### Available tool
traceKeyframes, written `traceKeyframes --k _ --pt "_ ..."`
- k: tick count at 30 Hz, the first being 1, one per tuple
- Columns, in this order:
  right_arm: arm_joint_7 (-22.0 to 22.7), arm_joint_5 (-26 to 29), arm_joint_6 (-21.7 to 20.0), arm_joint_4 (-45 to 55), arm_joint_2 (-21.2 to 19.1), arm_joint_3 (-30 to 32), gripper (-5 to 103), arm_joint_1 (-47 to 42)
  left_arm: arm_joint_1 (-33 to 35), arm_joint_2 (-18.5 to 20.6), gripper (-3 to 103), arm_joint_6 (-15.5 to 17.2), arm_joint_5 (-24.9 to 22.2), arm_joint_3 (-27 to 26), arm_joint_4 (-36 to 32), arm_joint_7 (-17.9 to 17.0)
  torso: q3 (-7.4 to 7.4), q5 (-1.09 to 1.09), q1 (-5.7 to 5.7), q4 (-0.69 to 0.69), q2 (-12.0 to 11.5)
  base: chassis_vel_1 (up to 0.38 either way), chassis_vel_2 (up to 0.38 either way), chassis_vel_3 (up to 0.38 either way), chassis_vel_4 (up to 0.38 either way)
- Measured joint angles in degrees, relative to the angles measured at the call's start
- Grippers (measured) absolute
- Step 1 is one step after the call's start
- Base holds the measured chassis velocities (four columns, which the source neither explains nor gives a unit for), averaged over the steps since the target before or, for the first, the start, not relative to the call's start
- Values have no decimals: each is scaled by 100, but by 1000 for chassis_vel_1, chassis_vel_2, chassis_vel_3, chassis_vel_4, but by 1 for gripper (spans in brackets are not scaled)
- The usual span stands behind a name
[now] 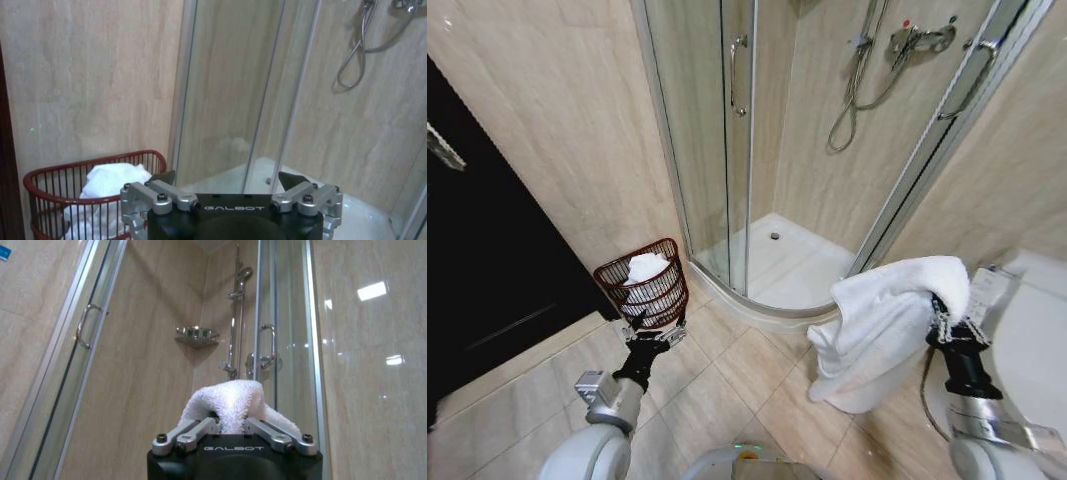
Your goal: Discard the used towel into the hamper.
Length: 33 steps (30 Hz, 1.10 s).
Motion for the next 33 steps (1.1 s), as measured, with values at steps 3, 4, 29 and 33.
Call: traceKeyframes --k 3,4,29,33 --pt "-1 4 18 18 11 9 6 -16 0 0 100 0 0 0 0 0 48 0 27 0 75 0 0 0 0" --pt "-1 7 18 30 13 19 6 -15 0 0 100 0 0 0 0 0 72 0 44 0 115 0 0 0 0" --pt "-25 159 -64 67 -157 174 6 128 0 0 100 0 0 0 0 0 434 0 296 0 730 0 0 0 0" --pt "-25 155 -78 91 -146 168 6 138 0 0 100 0 0 0 0 0 483 0 332 0 814 0 0 0 0"
